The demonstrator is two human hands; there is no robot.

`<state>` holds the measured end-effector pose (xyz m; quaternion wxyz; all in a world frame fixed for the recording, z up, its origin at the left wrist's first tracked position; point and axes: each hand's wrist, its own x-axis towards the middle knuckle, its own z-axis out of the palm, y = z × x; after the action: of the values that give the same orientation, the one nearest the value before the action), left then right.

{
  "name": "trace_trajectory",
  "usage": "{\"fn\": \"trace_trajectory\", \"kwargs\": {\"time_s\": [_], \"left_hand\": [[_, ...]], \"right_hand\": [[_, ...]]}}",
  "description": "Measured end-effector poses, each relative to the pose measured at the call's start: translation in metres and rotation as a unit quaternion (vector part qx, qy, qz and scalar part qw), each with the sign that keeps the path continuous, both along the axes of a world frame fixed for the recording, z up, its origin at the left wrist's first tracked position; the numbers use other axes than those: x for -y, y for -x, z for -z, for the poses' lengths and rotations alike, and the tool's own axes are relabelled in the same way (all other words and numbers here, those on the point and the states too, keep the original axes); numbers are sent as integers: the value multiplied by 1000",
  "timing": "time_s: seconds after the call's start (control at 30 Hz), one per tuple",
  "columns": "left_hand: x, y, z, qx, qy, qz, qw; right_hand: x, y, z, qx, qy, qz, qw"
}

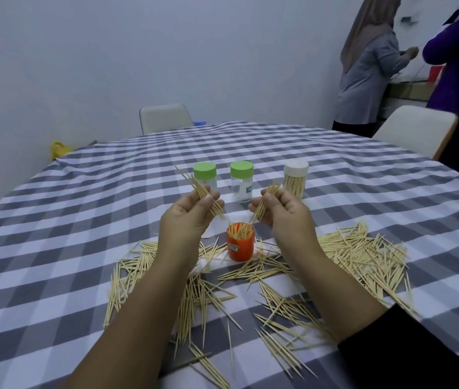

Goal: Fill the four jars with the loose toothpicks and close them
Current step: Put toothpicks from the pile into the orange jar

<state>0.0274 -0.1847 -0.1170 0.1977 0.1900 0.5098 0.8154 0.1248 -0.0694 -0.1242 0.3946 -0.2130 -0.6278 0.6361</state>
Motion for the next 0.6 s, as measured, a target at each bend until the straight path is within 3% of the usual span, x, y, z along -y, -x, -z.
{"fn": "trace_trajectory", "kwargs": {"time_s": [0.33,0.6], "left_hand": [[-9,-9,19,-76,100,-1,992],[-14,-11,25,-80,109,24,991]], "right_hand": [[5,6,12,33,-13,-2,999],[9,10,21,88,-56,12,994]]}}
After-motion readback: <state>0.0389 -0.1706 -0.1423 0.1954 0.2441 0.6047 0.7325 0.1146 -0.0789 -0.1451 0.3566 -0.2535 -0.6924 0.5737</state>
